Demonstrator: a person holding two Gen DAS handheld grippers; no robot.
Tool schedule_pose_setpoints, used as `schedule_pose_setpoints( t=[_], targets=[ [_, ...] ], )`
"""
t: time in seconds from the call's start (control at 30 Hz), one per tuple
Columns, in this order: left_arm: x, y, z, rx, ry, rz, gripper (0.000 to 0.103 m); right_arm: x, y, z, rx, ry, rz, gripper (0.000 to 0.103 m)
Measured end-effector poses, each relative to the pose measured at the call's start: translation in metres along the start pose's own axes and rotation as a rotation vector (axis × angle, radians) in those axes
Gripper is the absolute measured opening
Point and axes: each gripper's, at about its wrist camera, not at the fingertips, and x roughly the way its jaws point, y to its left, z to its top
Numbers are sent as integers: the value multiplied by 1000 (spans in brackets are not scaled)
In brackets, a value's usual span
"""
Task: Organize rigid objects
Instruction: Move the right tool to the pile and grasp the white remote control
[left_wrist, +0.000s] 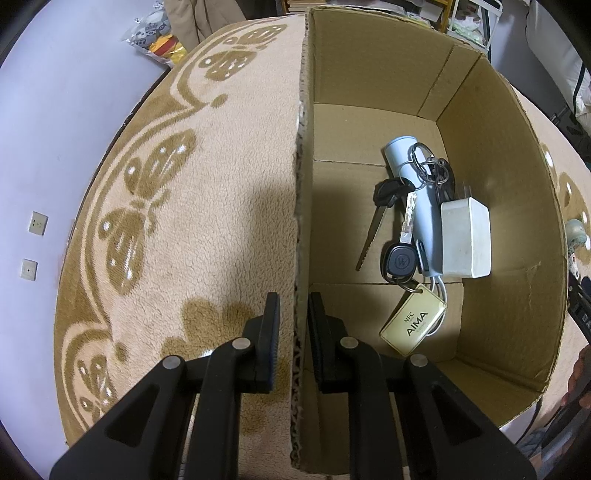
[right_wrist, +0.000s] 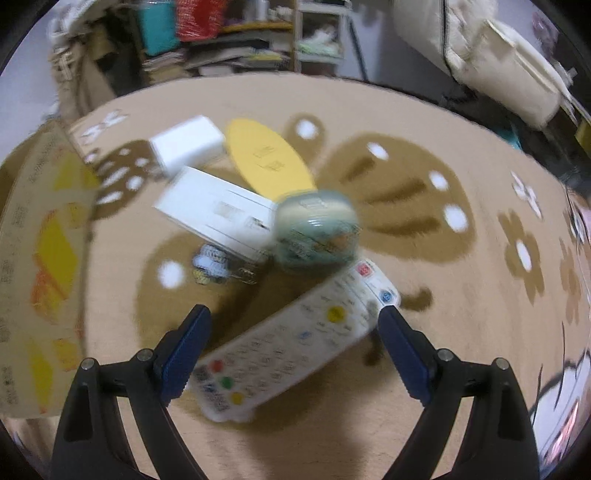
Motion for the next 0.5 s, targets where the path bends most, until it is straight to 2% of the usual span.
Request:
schedule_pose_setpoints(
  t=[0.3,0.5],
  targets=[
    [0,0,-1,1,-1,0,15,25,-14,-6,95,53,38,96],
    [0,0,0,2,-1,2,15,32,-6,-9,88,35,1,94]
  ],
)
